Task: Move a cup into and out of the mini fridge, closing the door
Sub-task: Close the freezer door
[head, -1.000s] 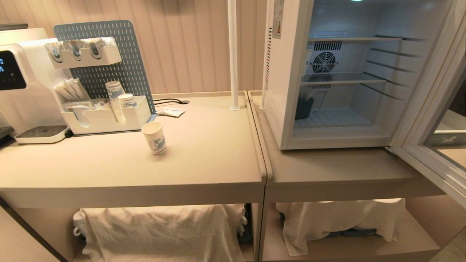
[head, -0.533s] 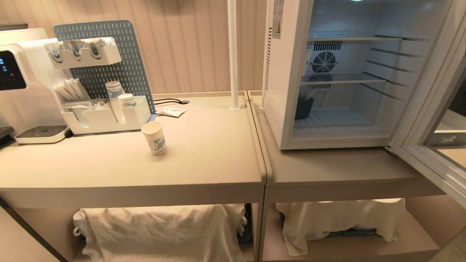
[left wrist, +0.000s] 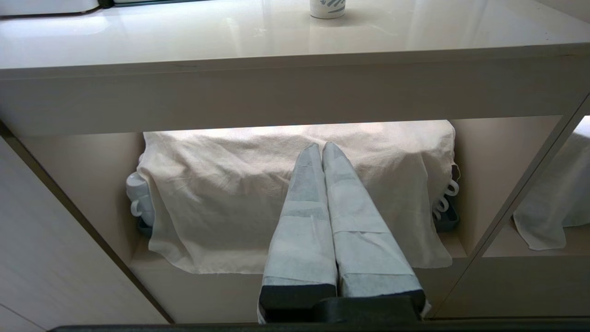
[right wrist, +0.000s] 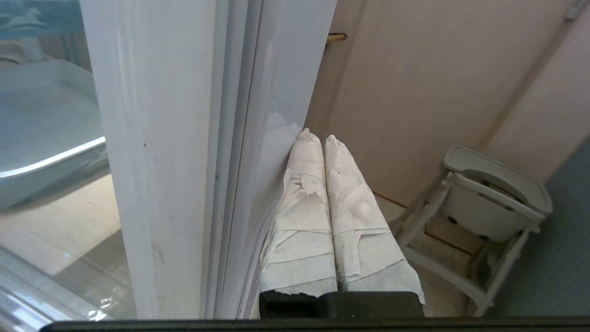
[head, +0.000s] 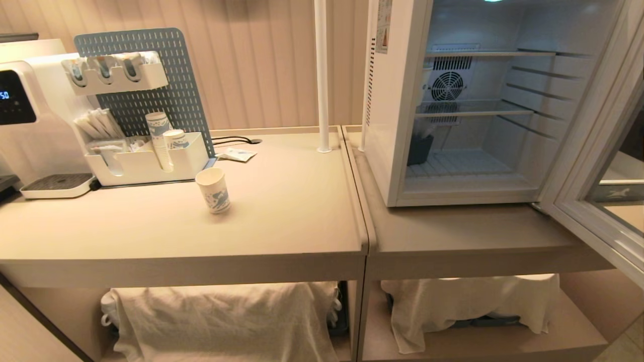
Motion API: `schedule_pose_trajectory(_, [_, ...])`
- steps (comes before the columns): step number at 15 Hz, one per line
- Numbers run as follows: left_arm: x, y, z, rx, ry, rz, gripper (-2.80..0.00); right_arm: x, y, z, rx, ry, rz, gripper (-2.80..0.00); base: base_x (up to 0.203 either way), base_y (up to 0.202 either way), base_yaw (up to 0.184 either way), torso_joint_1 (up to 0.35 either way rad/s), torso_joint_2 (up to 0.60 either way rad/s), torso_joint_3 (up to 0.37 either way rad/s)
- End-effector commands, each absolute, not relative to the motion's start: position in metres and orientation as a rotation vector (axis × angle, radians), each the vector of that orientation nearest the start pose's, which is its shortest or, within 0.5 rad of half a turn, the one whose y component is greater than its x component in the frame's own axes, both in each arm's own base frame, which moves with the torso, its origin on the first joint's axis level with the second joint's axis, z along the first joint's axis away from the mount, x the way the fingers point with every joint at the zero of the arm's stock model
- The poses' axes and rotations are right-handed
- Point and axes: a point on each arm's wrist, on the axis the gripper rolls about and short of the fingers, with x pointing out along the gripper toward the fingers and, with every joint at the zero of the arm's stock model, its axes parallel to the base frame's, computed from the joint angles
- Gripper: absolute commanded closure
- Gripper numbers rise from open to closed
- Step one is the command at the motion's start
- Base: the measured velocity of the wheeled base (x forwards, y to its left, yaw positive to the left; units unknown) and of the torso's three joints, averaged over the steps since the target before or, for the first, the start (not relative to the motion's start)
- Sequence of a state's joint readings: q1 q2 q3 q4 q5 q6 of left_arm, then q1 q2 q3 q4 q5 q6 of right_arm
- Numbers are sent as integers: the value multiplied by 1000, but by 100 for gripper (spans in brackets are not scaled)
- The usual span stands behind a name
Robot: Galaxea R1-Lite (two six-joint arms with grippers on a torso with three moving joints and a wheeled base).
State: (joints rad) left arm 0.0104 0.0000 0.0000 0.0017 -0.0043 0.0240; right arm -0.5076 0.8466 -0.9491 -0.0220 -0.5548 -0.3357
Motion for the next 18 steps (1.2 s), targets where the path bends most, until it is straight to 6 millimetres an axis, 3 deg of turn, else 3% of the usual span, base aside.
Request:
schedule_pose_trajectory(1, [-23,0,75,25,2,6,0,50,-39,331,-301,35,-1040,0,0,0,0,0,0,0])
schedule_pose_trajectory(7, [-23,0,75,25,2,6,0,45,-32,329,-301,52,-959,0,0,0,0,0,0,0])
schedule_pose_trajectory(18, [-23,0,75,25,2,6,0,23,-22,331,-342,35,-960,0,0,0,0,0,0,0])
